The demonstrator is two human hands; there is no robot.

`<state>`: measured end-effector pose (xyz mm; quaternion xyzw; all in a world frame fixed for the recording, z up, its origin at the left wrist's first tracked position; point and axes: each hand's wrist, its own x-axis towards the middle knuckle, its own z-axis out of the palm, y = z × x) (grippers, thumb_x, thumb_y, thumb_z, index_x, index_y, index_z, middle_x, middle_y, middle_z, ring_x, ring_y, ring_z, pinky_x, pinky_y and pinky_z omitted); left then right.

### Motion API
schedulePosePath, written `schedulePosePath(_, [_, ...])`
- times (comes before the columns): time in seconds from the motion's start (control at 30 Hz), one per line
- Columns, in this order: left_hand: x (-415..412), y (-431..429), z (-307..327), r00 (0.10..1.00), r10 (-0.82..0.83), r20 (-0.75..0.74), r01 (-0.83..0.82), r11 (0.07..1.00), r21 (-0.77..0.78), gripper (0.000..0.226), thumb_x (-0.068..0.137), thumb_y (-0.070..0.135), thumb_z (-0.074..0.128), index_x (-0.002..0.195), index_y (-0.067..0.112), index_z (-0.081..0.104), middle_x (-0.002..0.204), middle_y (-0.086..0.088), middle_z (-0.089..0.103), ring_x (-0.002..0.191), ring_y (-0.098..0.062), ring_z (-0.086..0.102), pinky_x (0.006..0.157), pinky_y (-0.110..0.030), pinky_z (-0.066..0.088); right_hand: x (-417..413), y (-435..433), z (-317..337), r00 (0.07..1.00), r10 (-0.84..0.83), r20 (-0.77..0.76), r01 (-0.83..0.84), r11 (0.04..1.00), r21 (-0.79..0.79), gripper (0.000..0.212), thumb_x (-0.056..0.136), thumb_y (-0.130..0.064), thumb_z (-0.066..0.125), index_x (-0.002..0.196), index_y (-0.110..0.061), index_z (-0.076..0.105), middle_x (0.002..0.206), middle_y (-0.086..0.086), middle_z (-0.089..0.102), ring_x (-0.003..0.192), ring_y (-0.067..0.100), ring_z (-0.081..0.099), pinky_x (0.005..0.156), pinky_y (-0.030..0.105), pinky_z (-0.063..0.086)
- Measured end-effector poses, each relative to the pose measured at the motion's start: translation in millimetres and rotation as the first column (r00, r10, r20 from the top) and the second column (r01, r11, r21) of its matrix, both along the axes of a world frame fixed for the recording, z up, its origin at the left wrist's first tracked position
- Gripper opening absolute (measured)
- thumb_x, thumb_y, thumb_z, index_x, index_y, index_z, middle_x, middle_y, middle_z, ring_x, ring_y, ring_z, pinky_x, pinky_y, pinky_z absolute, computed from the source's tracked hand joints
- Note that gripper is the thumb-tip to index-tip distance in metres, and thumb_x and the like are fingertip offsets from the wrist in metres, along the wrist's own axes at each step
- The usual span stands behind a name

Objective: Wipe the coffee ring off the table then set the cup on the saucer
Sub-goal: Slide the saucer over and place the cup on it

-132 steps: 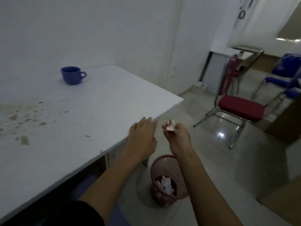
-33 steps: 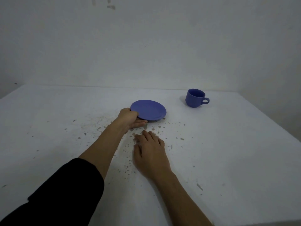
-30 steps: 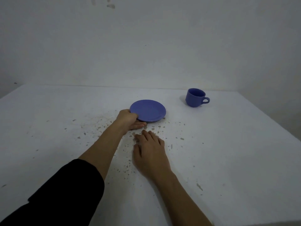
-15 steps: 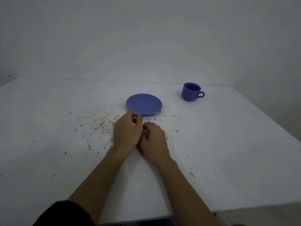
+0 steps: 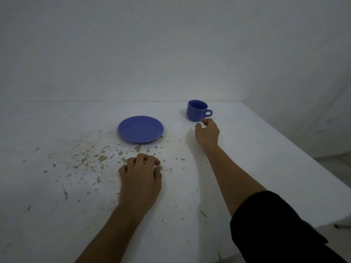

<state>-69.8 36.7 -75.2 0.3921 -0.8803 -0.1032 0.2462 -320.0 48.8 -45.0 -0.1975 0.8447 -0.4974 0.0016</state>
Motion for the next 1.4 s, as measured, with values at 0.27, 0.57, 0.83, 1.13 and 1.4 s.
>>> schedulePosePath(0.27, [-8.8, -6.0, -5.2, 0.995, 0.079, 0.061, -0.077, 0.997, -0.023, 0.023, 0.092, 0.040, 0.037, 0.106, 0.031, 0.054, 0.106, 0.005, 0.052, 0.090, -0.010, 0.034, 0.081, -0.029, 0.027, -55.3, -24.1, 6.7, 0.964, -0.053, 0.259, 0.113, 0.968, -0.222, 0.042, 0.100, -0.032, 0.042, 0.140, -0.019, 0.038, 0.131, 0.003, 0.051, 0.087, 0.015, 0.063, 0.069, 0.029, 0.059])
schedulePosePath(0.57, [-7.6, -4.3, -6.3, 0.997, 0.078, 0.019, -0.077, 0.996, -0.050, 0.020, 0.091, 0.038, 0.041, 0.101, 0.030, 0.055, 0.102, 0.006, 0.053, 0.087, -0.010, 0.033, 0.078, -0.029, 0.029, -67.5, -23.4, 3.7, 0.947, 0.015, 0.322, 0.076, 0.961, -0.267, 0.010, 0.100, -0.026, 0.045, 0.105, -0.018, 0.048, 0.112, 0.008, 0.063, 0.097, 0.025, 0.067, 0.085, 0.033, 0.057])
schedulePosePath(0.83, [-5.1, -3.4, -4.4, 0.998, 0.049, -0.028, -0.050, 0.997, -0.054, 0.012, 0.089, 0.038, 0.043, 0.094, 0.032, 0.051, 0.098, 0.006, 0.052, 0.086, -0.013, 0.042, 0.077, -0.031, 0.035, -42.7, -1.4, 6.8, 0.969, 0.030, 0.246, 0.044, 0.956, -0.290, 0.017, 0.100, -0.020, 0.047, 0.110, -0.010, 0.055, 0.113, 0.010, 0.064, 0.097, 0.022, 0.065, 0.088, 0.033, 0.056])
schedulePosePath(1.13, [5.6, -2.9, 5.5, 0.998, -0.056, 0.013, 0.055, 0.997, 0.059, 0.027, 0.094, 0.044, 0.038, 0.113, 0.031, 0.053, 0.120, 0.005, 0.052, 0.108, -0.016, 0.045, 0.093, -0.035, 0.036, 37.1, -10.1, 13.5, 0.931, 0.309, 0.196, -0.221, 0.902, -0.370, 0.015, 0.099, -0.017, 0.048, 0.109, -0.011, 0.057, 0.103, 0.003, 0.068, 0.088, 0.014, 0.070, 0.069, 0.019, 0.057])
schedulePosePath(1.4, [50.2, -16.3, -0.2, 0.986, -0.153, -0.061, 0.157, 0.984, 0.078, 0.030, 0.094, 0.041, 0.044, 0.119, 0.029, 0.054, 0.125, 0.008, 0.052, 0.114, -0.010, 0.045, 0.099, -0.028, 0.036, 81.1, -50.0, 13.2, 0.900, 0.416, 0.127, -0.375, 0.890, -0.260, 0.013, 0.098, -0.014, 0.049, 0.108, -0.014, 0.057, 0.104, 0.002, 0.068, 0.092, 0.016, 0.069, 0.080, 0.029, 0.059])
